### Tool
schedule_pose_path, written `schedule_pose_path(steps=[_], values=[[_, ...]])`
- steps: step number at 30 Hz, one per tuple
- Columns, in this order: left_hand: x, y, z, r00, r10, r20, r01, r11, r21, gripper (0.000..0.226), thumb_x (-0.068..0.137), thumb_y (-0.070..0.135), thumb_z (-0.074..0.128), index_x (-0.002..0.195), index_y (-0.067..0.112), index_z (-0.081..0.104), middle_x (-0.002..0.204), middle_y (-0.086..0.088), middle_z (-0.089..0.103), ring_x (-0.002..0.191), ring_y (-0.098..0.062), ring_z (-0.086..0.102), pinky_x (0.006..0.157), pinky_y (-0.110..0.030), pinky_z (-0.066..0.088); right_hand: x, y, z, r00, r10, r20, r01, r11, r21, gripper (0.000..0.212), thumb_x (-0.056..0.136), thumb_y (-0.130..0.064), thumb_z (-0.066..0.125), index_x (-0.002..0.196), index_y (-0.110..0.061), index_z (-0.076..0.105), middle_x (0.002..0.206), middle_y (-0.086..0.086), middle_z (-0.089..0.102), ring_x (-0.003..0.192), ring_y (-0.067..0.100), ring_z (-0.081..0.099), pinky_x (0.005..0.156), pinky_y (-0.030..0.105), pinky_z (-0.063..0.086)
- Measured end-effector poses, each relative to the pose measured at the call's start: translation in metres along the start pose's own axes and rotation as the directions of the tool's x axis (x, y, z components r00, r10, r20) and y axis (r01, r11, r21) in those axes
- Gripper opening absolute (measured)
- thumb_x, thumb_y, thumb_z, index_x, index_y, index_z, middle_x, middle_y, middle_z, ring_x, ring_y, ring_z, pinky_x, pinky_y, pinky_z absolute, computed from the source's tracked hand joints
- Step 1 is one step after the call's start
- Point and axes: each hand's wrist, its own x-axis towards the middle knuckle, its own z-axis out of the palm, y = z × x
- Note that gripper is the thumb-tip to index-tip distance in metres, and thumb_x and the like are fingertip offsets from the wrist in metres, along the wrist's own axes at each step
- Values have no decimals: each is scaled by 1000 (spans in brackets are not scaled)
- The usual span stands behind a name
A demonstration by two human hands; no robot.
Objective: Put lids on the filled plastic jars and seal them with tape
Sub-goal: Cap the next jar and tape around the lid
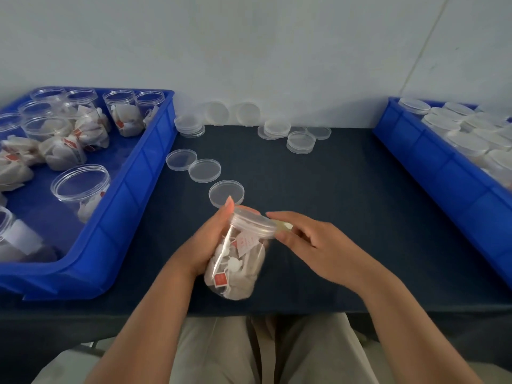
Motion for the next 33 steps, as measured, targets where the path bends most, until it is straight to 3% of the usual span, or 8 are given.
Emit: schedule_pose_path(steps=[3,5,8,10,12,17,25,33], values=[[1,-8,1,998,4,-64,-6,1000,-30,95,65,95,65,119,19,78,122,-20,73,114,-34,69,103,-50,56,2,-7,6,999,-10,-45,11,999,33,55,94,-75,33,145,-59,46,102,-59,51,96,-27,53,72,-2,42],[-5,-3,3,982,103,-159,-79,985,154,72,74,94,54,110,38,81,114,-1,79,106,-15,75,86,-25,60,0,-8,9,997,-2,-72,5,999,33,50,100,-67,38,147,-54,49,96,-62,49,91,-30,51,70,-4,39],[-14,13,2,905,333,-264,-166,848,504,34,92,71,49,119,59,67,108,26,74,99,3,71,79,-12,54,-3,-10,12,993,34,-116,-34,999,2,46,103,-65,42,147,-51,51,102,-56,52,95,-32,49,73,-3,41],[-18,22,7,924,317,-215,-120,773,623,32,94,75,48,125,70,54,110,26,70,101,6,68,77,-14,51,-5,-14,14,987,34,-154,-40,999,-37,45,105,-63,42,147,-49,53,117,-47,54,100,-29,49,79,-1,41],[-22,22,19,933,284,-220,-64,734,676,61,76,91,57,131,67,47,113,25,67,102,6,65,81,-20,50,-7,-20,17,982,-17,-188,8,999,-50,42,106,-58,42,145,-47,55,124,-38,60,105,-19,56,83,3,44],[-20,18,32,845,394,-362,-62,745,664,69,61,84,74,118,53,53,111,36,61,100,13,61,73,-18,52,-10,-25,23,983,22,-181,-9,997,71,25,104,-57,45,126,-44,48,82,-18,62,72,5,62,57,19,48],[-14,20,28,850,386,-358,-116,801,588,64,61,85,73,114,51,56,111,33,64,98,8,66,73,-14,50,-10,-19,7,997,-19,-71,19,1000,-1,22,108,-43,47,116,-51,65,109,-47,60,109,-18,56,86,-3,37],[-11,15,35,839,410,-357,-71,734,676,74,52,91,79,109,53,53,104,30,65,93,8,64,70,-22,55,1,-25,13,974,135,-184,-176,957,-229,23,110,-39,47,122,-43,66,85,-20,65,71,4,63,58,16,45]])
